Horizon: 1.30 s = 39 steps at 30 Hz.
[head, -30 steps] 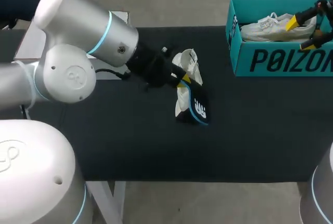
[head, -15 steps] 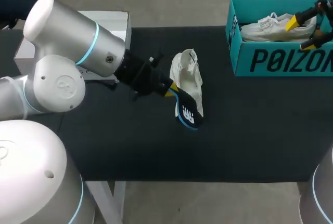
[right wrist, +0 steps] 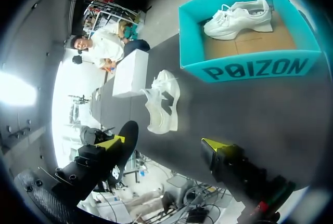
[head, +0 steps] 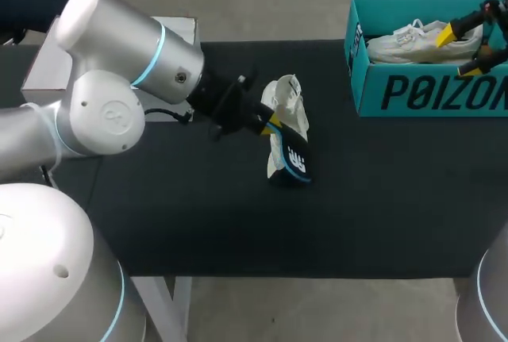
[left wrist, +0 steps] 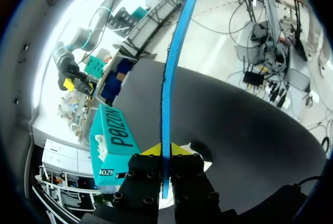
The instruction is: Take the shoe out of the shoebox, open the shoe tongue, remove and reinsert the insole, then place the shoe into the shoebox
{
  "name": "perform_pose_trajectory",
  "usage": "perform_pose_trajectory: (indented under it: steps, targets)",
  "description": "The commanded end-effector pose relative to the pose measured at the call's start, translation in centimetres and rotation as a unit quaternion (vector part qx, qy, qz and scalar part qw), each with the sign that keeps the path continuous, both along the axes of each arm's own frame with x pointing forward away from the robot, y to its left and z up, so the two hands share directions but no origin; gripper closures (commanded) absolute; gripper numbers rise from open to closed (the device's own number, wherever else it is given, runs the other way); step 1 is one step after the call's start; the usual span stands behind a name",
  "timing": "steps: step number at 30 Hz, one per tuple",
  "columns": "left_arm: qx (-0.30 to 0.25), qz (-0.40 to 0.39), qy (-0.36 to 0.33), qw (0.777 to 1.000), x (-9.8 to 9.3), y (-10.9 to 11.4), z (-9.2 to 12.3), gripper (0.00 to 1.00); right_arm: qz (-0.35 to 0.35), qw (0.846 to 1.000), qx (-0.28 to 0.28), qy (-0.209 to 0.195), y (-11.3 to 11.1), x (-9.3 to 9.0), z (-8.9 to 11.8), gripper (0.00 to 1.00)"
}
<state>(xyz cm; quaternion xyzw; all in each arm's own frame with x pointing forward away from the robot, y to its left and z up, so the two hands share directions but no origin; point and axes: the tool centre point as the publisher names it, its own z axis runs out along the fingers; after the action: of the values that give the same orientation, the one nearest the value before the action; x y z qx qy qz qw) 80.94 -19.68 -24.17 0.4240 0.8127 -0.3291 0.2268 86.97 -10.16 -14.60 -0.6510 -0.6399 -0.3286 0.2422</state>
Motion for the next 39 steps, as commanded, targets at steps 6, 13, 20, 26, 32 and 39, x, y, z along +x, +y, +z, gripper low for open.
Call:
perform_pose_trajectory:
  steps: [6,13,20,26,32,39]
  targets:
    - [0.014,0.015,0.019,1.000,1.6,0.0,-1.3,1.00,0.000,1.000,-0.001,0.001,0.0,0.0,0.0,0.00]
    - [0.038,0.007,0.024,0.999,4.4,-1.1,-3.9,1.00,0.000,1.000,-0.001,0.001,0.0,0.0,0.0,0.00]
    - [0.025,-0.022,0.049,0.998,6.0,-2.2,-4.6,1.00,0.000,1.000,-0.001,0.001,0.0,0.0,0.0,0.00]
    - [-0.004,-0.042,0.076,0.996,6.0,-2.7,-4.5,1.00,0.000,1.000,-0.001,0.001,0.0,0.0,0.0,0.00]
    - [-0.024,-0.054,0.105,0.993,6.5,-2.7,-5.2,1.00,0.000,1.000,-0.001,0.001,0.0,0.0,0.0,0.00]
    - [-0.024,-0.052,0.120,0.991,7.2,-2.7,-6.4,1.00,0.000,1.000,-0.001,0.001,0.0,0.0,0.0,0.00]
